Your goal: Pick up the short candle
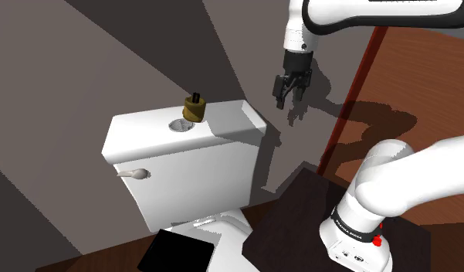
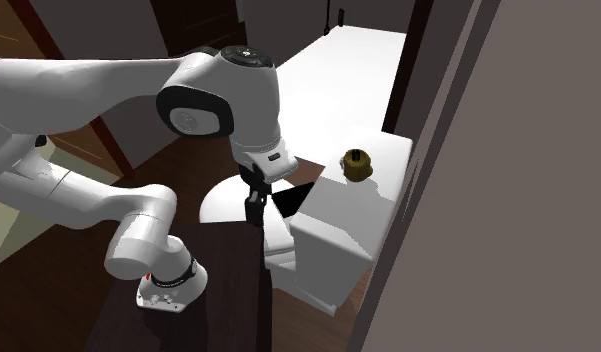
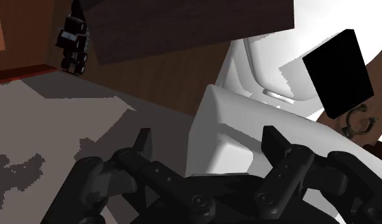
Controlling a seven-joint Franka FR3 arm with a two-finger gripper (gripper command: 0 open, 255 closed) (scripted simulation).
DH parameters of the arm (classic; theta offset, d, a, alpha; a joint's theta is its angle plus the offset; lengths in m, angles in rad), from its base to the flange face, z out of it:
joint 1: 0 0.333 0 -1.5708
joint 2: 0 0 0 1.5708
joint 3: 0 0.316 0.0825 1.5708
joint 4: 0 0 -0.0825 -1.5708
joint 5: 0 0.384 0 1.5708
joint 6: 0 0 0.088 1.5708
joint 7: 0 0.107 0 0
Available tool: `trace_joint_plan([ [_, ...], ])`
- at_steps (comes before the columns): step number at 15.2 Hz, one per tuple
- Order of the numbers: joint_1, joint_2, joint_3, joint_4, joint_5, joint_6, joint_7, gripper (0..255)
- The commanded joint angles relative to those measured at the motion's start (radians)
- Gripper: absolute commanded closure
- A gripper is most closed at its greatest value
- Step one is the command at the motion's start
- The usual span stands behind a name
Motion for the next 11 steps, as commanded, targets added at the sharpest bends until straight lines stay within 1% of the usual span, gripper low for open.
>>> trace_joint_plan([
  [1,0.000,0.000,0.000,0.000,0.000,0.000,0.000,0],
  [6,0.024,0.189,0.050,0.139,0.057,0.030,0.078,0],
  [11,0.042,0.381,0.090,0.308,0.096,0.036,0.150,0],
])
